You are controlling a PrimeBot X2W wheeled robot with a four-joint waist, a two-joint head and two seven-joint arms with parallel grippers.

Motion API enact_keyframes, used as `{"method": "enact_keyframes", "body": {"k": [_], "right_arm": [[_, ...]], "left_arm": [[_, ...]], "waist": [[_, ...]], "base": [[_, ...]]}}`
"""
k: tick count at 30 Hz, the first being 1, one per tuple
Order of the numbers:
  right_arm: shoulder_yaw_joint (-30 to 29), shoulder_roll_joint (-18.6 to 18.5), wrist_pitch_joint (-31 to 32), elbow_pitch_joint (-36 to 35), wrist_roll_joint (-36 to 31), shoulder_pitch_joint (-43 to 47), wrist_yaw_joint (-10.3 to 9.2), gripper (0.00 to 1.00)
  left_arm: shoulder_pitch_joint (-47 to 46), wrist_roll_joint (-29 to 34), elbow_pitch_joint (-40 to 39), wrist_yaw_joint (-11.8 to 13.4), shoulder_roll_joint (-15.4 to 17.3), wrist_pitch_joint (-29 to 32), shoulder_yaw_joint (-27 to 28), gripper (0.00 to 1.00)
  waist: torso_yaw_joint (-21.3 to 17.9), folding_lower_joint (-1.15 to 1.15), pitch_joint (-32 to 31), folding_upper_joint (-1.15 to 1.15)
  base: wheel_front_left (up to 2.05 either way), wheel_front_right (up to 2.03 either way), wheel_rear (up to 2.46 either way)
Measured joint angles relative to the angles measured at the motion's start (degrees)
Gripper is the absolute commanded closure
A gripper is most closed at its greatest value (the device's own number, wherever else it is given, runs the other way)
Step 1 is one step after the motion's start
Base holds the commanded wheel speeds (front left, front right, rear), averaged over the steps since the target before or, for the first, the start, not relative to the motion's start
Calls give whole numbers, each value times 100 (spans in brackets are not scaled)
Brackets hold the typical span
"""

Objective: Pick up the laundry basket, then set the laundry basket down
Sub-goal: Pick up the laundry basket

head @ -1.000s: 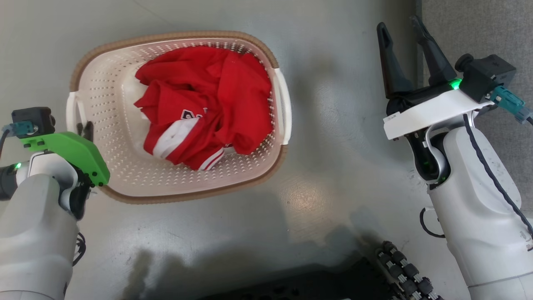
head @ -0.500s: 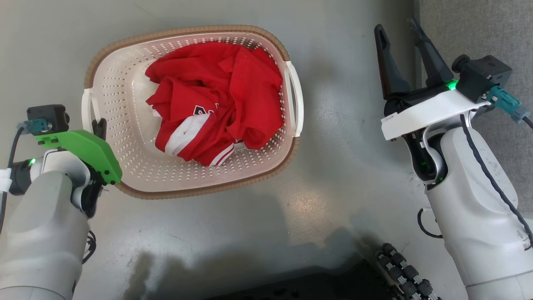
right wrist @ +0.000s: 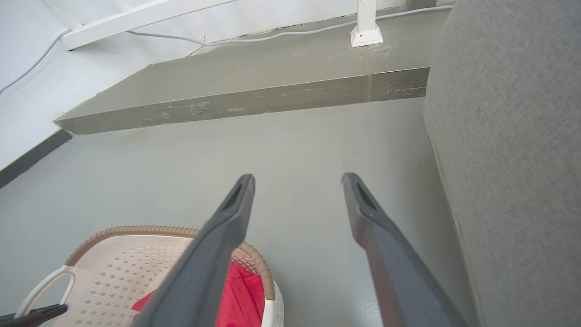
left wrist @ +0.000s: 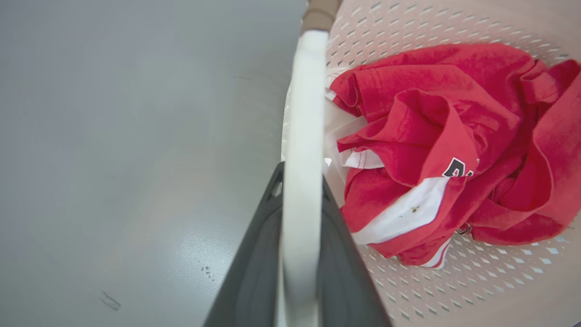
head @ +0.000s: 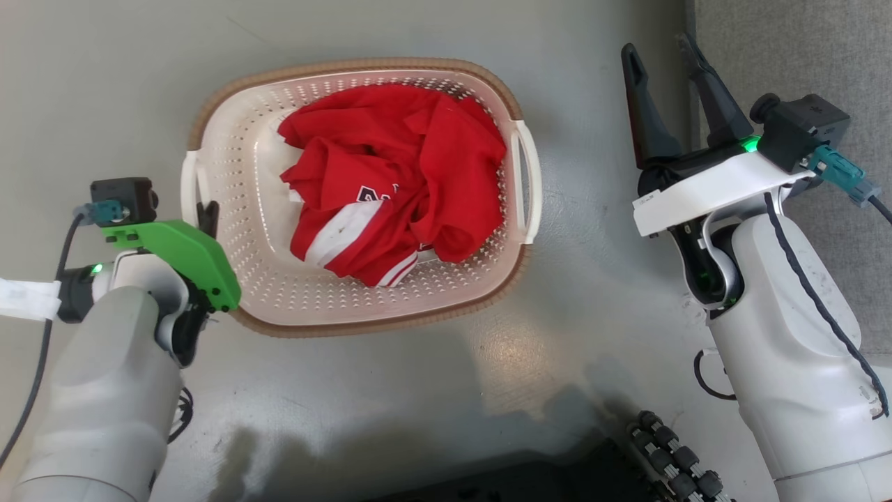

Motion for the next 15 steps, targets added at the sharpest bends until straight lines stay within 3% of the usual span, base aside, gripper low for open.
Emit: {"method": "enact_keyframes", "body": {"k": [8,15], "right_arm": [[-1,15,0,19,-8,0,1,0],[-2,21,0,33,-15,0,2,0]], "left_arm": [[1,-379,34,8,-258,-41,-29,100],[1,-441,94,9,-283,-41,-91,100]], "waist": [[-9,0,-12,0],[-12,0,-6,0]], "base": [[0,0,0],[0,0,0]]}}
